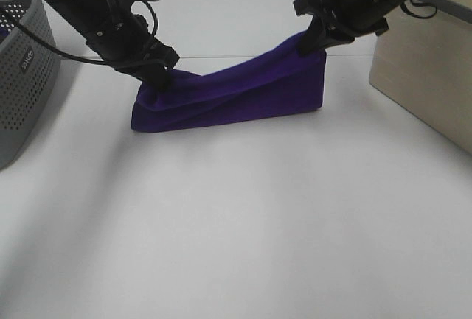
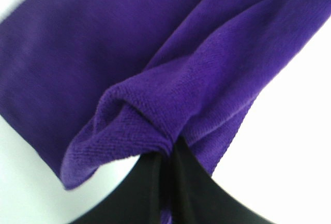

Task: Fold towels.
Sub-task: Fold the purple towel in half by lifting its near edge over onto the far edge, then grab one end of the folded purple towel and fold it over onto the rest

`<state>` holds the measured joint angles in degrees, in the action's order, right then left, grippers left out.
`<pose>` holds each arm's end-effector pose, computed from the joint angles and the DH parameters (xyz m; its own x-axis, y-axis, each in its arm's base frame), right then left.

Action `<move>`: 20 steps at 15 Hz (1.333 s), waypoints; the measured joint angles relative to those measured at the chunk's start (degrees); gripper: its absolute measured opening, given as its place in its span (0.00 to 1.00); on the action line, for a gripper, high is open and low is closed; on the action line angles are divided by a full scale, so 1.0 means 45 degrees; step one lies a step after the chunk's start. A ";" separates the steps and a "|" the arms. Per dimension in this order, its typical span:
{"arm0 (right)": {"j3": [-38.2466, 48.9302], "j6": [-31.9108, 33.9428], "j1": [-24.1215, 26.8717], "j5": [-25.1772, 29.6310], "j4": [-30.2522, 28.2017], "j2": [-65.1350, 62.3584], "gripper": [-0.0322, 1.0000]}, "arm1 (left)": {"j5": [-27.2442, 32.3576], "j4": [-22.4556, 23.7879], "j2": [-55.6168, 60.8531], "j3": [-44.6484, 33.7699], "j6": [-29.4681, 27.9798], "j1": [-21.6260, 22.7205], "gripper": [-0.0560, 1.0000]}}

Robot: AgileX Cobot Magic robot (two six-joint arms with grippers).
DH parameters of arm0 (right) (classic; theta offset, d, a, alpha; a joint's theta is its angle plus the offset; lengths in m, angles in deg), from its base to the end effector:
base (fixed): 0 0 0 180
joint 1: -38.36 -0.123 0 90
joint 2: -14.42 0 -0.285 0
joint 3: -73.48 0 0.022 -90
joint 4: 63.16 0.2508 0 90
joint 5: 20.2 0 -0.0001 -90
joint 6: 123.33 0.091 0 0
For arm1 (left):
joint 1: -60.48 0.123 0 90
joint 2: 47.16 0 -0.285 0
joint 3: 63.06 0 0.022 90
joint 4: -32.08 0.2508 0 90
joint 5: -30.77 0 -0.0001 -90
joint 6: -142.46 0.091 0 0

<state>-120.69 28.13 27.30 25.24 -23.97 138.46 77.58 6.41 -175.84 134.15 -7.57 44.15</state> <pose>0.4296 0.1258 0.2256 -0.8415 -0.1449 -0.5205 -0.3870 0.8340 0.3934 0.4291 -0.1557 0.1957 -0.7734 0.4281 -0.4675 0.5629 0.8030 -0.1958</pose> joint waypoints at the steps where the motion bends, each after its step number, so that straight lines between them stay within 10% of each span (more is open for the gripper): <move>1: -0.0828 0.0025 0.0000 -0.0051 -0.0089 0.0446 0.06 | -0.0382 0.0191 -0.0267 0.0318 0.0000 0.0000 0.06; 11: -0.4762 0.1006 -0.0025 0.0828 -0.1146 0.5029 0.06 | -0.1031 0.0242 -0.3056 0.2954 0.0191 0.0764 0.07; 14: -0.4787 0.1197 -0.0025 0.0853 -0.1095 0.5284 0.08 | -0.0662 0.0178 -0.3514 0.3450 0.0229 0.0764 0.24; 20: -0.4787 0.1273 -0.0025 0.1413 -0.1693 0.5297 0.80 | 0.0127 0.1184 -0.3514 0.3832 -0.1515 0.0777 0.81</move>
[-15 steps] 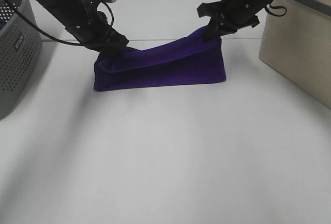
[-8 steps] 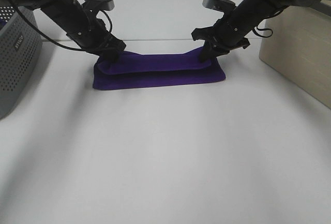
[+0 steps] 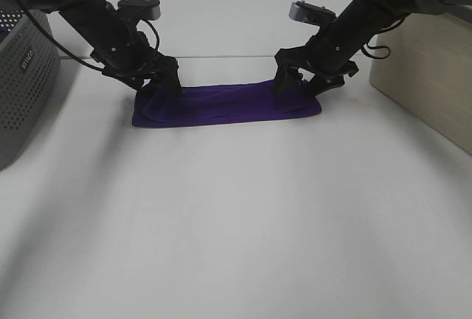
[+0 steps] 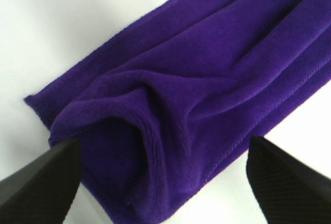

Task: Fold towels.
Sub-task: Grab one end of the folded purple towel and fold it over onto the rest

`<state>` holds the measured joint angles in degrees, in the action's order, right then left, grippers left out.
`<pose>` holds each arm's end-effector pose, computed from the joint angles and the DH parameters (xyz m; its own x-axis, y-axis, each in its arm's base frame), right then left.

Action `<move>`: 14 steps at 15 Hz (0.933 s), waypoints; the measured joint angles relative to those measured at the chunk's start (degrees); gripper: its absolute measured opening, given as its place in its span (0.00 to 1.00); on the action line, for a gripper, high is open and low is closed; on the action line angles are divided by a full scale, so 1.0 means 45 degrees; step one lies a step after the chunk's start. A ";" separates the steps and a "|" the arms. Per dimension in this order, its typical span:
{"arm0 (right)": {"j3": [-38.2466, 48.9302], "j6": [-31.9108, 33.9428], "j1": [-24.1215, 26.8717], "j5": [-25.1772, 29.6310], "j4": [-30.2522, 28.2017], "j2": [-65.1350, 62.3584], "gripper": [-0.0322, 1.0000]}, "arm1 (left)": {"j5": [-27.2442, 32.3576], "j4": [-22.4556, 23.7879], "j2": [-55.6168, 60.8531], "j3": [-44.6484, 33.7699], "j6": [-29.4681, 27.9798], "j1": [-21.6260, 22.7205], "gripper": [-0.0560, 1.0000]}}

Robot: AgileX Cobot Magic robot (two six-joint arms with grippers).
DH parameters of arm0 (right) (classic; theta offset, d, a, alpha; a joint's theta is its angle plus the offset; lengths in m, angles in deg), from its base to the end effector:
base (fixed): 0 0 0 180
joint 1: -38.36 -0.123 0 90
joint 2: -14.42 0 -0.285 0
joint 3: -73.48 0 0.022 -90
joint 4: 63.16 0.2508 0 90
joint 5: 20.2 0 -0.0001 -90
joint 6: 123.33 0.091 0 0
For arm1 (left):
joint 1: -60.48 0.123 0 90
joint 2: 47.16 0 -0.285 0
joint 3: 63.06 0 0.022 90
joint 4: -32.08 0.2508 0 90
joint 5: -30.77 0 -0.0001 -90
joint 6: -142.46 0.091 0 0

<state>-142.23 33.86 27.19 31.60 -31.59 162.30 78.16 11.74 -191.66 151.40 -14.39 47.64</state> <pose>0.4940 0.1357 0.1226 -0.9069 -0.2116 -0.3644 -0.3502 0.8593 0.3727 0.4935 -0.1364 0.1431 -0.8267 0.3446 -0.4448 0.4538 0.8757 -0.1650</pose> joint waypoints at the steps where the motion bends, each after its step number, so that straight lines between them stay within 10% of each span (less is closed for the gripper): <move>1: 0.0000 0.0000 0.0000 0.0407 -0.0420 -0.0064 0.84 | 0.0802 0.0560 0.0025 0.0420 -0.0560 0.0000 0.83; 4: -0.0369 0.0547 0.0000 0.1477 -0.1579 -0.1019 0.87 | 0.3132 0.1184 0.0102 0.1770 -0.1490 0.0471 0.84; 10: -0.0560 0.1362 0.0013 0.2928 -0.1974 -0.2559 0.87 | 0.4444 -0.3603 -0.1210 0.2075 -0.0216 0.3018 0.84; 14: -0.0560 0.1604 0.0013 0.3145 -0.1999 -0.2636 0.87 | 0.4469 -0.4469 -0.2063 0.2075 0.0102 0.3145 0.84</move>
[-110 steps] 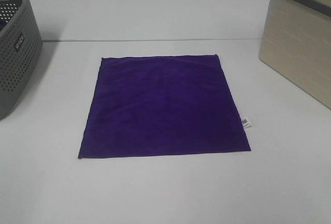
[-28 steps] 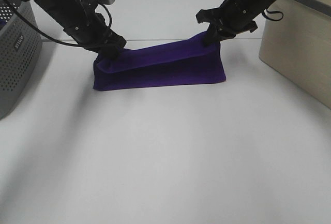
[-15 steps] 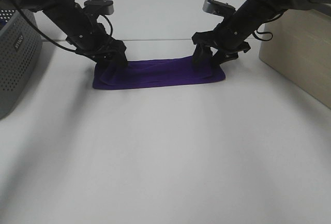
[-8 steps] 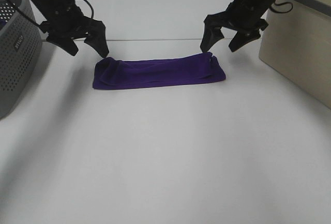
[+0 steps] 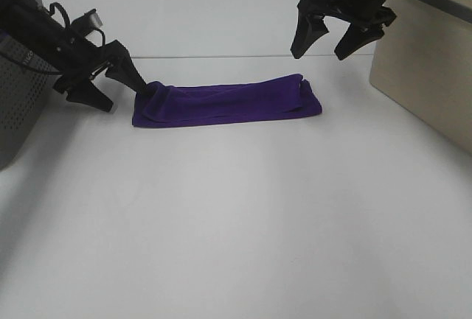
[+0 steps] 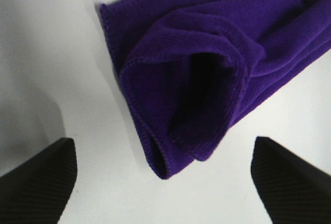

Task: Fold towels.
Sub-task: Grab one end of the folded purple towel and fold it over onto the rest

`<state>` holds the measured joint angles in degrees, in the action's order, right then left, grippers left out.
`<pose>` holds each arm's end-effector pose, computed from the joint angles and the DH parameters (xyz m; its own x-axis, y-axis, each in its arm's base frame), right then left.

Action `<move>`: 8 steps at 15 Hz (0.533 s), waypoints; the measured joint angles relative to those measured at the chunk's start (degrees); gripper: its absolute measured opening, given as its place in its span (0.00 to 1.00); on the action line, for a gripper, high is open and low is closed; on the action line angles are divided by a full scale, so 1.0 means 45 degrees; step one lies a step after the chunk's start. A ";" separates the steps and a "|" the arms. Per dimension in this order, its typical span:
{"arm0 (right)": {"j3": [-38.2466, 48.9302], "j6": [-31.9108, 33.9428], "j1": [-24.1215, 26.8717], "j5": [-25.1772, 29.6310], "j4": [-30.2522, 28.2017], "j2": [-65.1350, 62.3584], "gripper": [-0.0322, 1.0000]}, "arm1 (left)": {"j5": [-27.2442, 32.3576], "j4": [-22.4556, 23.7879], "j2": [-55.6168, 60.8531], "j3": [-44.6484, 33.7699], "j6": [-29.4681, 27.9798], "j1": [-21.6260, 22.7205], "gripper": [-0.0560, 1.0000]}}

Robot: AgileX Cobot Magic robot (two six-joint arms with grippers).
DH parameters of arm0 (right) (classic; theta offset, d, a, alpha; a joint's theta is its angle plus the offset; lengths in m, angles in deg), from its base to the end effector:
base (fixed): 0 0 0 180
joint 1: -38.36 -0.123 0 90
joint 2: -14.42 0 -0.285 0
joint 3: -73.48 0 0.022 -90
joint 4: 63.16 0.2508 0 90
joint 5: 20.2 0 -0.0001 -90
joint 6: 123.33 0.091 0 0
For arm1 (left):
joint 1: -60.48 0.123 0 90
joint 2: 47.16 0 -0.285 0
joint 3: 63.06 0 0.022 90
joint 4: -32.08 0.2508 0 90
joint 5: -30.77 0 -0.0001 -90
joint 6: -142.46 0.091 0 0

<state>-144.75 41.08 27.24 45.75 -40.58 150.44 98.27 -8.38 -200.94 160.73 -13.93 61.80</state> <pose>0.4676 0.1244 0.2276 -0.8983 -0.2758 -0.3421 -0.3825 0.8741 0.2995 0.5108 -0.0428 0.1118 -0.9771 0.0547 -0.2056 0.1659 0.8007 -0.5757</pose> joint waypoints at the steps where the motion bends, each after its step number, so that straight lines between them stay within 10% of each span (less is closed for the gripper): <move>1: 0.0000 0.0025 0.0000 0.0038 -0.0013 0.0000 0.87 | 0.0013 -0.0089 -0.0280 0.0000 0.0000 0.0000 0.84; 8: 0.0000 0.0064 0.0000 0.0242 -0.0076 0.0000 0.87 | -0.0102 -0.0980 -0.0738 0.0267 0.0025 -0.0777 0.84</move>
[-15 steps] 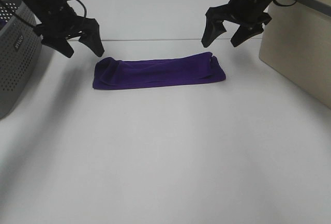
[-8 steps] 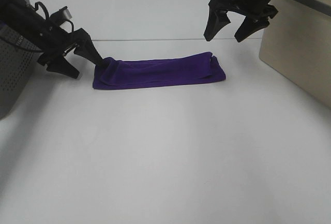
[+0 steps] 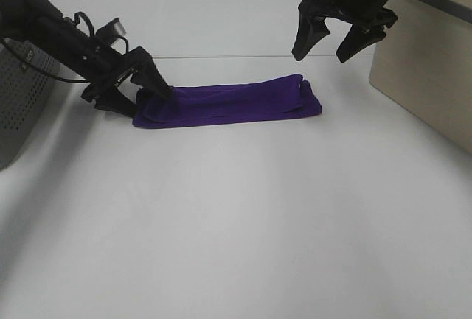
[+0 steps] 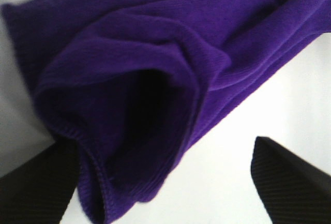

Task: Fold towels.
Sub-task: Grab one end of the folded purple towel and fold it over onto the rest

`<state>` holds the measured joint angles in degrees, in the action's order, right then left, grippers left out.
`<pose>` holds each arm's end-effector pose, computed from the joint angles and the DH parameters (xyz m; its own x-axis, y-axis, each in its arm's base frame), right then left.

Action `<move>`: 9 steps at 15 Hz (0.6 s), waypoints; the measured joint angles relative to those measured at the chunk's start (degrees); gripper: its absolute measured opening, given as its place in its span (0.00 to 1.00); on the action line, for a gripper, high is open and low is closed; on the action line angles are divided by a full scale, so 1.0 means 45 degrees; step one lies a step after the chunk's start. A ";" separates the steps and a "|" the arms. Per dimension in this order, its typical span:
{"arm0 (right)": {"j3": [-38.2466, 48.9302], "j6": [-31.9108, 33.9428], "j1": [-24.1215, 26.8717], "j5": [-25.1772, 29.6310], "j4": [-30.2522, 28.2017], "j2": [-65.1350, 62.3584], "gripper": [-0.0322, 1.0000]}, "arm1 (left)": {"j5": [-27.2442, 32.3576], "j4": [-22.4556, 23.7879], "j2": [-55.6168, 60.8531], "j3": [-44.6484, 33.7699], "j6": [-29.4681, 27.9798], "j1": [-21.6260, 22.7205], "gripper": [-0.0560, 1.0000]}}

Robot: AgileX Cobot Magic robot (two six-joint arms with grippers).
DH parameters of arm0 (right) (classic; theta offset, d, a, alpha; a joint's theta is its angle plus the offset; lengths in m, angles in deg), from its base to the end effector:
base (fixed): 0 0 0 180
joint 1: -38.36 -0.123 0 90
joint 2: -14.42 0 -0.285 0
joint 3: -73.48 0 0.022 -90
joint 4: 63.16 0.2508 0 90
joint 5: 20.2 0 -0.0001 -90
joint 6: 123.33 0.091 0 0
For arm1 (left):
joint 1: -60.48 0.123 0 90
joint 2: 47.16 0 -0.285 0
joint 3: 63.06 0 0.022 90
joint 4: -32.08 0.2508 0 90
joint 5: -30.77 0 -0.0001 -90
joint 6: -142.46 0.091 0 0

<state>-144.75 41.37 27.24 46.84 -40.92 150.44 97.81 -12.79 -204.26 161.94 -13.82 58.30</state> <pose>0.4660 0.1239 0.2270 -0.9034 -0.2813 -0.3236 -0.3800 0.8749 0.3002 0.5110 -0.0786 0.0916 -0.9811 0.0705 -0.1803 0.1708 0.7536 -0.6348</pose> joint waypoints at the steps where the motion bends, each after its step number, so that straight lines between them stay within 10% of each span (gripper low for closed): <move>1: 0.0000 0.0000 0.0000 0.0000 0.0000 0.0000 0.87 | -0.0038 -0.0344 -0.0153 0.0102 0.0000 -0.0293 0.84; 5: 0.0000 0.0000 0.0000 0.0102 0.0000 0.0000 0.87 | -0.0318 -0.0853 -0.0649 0.0700 -0.0025 -0.1019 0.77; 9: 0.0000 0.0000 0.0000 0.0140 0.0000 0.0000 0.87 | -0.0649 -0.0229 -0.1031 0.1171 -0.0127 -0.1044 0.25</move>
<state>-144.75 41.37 27.24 47.47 -40.92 150.44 94.89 -13.82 -208.90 167.21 -14.39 53.60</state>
